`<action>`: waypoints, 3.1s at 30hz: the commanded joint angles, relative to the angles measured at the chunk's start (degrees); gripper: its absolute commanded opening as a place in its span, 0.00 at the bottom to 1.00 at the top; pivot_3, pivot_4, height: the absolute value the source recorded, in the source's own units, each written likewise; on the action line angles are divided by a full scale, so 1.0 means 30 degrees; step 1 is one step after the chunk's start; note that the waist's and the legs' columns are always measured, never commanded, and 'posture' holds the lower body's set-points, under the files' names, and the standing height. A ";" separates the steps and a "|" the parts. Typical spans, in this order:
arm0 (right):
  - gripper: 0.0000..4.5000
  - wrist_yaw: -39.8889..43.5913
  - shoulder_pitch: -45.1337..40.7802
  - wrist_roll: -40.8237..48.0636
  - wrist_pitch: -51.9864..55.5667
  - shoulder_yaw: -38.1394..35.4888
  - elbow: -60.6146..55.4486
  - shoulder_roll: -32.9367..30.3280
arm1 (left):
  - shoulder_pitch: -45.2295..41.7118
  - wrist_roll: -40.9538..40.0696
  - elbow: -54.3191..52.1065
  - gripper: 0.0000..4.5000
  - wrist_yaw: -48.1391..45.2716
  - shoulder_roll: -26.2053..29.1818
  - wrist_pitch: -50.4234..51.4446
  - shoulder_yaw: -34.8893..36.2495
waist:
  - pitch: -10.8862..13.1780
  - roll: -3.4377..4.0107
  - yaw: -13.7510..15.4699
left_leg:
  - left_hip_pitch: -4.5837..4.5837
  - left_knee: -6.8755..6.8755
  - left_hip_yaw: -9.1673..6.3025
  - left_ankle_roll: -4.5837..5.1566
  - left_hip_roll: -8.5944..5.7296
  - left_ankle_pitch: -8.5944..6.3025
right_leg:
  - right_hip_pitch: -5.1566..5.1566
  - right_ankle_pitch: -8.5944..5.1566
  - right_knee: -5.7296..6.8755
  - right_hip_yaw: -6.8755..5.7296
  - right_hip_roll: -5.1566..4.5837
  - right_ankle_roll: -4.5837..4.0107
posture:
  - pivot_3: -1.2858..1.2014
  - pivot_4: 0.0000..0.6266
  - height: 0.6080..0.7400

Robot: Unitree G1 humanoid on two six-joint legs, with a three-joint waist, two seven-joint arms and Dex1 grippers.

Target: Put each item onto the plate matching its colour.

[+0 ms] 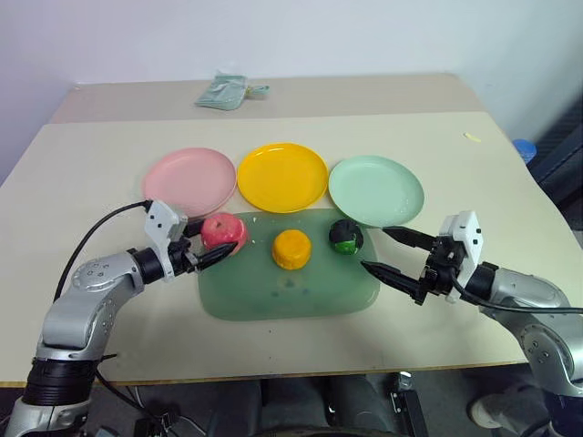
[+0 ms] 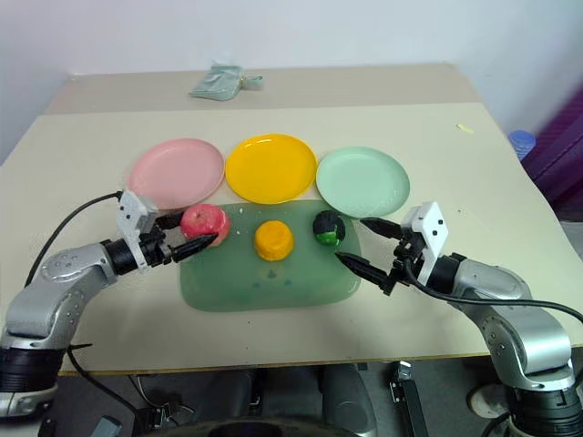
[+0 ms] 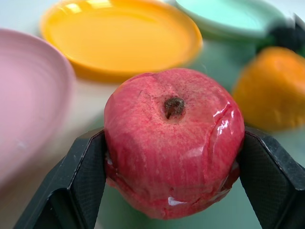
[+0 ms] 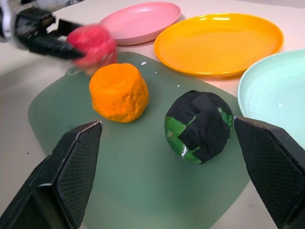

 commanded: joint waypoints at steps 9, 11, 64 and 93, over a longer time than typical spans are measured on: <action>1.00 -0.0960 -0.2472 0.0032 -0.0117 0.0627 -0.0098 0.0577 | -0.7262 0.3950 0.8858 0.74 0.5201 -0.0728 -0.0173 0.0042 | 0.0004 -0.0032 -0.0121 | 0.0000 0.0004 0.0004 0.0001 -0.0022 0.0000 | -0.0013 0.0001 0.0007 -0.0004 0.0013 0.0003 | 0.52 0.24 1.00; 1.00 -0.1647 -0.3016 0.0136 0.0281 0.0894 -0.0346 0.0855 | -0.7873 0.4259 1.0114 0.98 0.5351 -0.0862 -0.0595 0.0123 | 0.0013 -0.0048 -0.0120 | -0.0004 0.0005 0.0003 0.0001 -0.0021 0.0000 | -0.0015 0.0001 0.0009 -0.0004 0.0011 0.0003 | 0.52 0.24 1.00; 0.99 -0.3687 -1.5150 -0.8522 -0.2818 0.6426 1.1646 0.6415 | 0.8712 -0.0649 -0.8426 1.00 0.0152 -0.0305 -0.1822 0.1212 | 0.0020 -0.0041 -0.0115 | -0.0036 -0.0049 0.0038 -0.0010 -0.0008 0.0004 | -0.0091 0.0001 0.0008 0.0010 -0.0042 -0.0006 | 0.52 0.24 1.00; 0.49 -0.3303 -0.8737 -0.5517 0.2420 0.2971 0.5428 0.2424 | 0.7677 -0.0073 -0.7966 1.00 -0.1613 0.0329 -0.2141 -0.1441 | 0.0023 -0.0021 -0.0189 | 0.0003 -0.0041 0.0028 0.0012 0.0011 -0.0007 | -0.0024 -0.0001 -0.0021 0.0022 -0.0015 -0.0008 | 0.52 0.24 1.00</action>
